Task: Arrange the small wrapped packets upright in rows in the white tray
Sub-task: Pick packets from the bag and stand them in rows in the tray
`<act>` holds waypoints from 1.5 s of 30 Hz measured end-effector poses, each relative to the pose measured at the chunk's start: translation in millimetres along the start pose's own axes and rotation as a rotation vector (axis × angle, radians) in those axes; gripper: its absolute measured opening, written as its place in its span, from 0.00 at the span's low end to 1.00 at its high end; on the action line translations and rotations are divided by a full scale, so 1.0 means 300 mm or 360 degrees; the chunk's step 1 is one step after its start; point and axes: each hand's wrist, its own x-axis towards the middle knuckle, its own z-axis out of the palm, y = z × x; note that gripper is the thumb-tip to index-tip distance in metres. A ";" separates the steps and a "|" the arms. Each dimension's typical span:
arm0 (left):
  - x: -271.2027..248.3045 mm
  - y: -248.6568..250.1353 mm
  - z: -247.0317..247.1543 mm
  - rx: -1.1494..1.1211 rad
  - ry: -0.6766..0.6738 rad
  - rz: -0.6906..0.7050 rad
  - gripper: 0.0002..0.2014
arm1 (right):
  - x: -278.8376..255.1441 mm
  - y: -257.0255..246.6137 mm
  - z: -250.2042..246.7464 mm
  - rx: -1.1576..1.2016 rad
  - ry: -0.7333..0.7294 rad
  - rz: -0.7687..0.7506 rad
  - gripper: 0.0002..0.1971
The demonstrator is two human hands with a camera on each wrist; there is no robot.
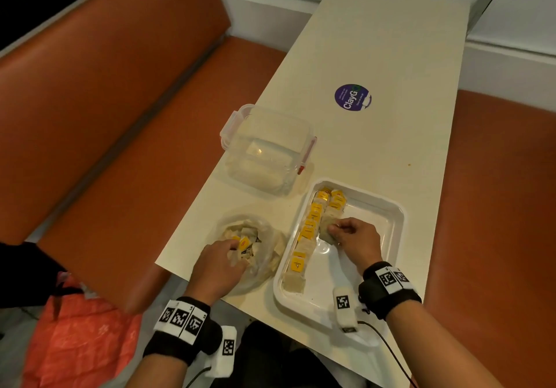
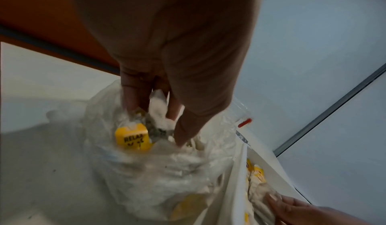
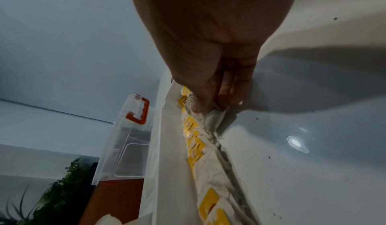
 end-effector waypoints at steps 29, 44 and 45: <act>-0.027 -0.020 -0.108 -0.0526 0.0180 -0.0105 0.13 | -0.160 -0.213 -0.029 -0.0028 0.0020 -0.0335 0.26; -0.064 -0.016 -0.132 -0.1924 0.0028 -0.0450 0.12 | -0.367 -0.317 0.154 -0.0300 -0.0925 -0.0493 0.30; -0.069 -0.011 -0.143 -0.2024 -0.0002 -0.0448 0.13 | -0.374 -0.320 0.181 -0.0330 -0.0983 -0.0490 0.36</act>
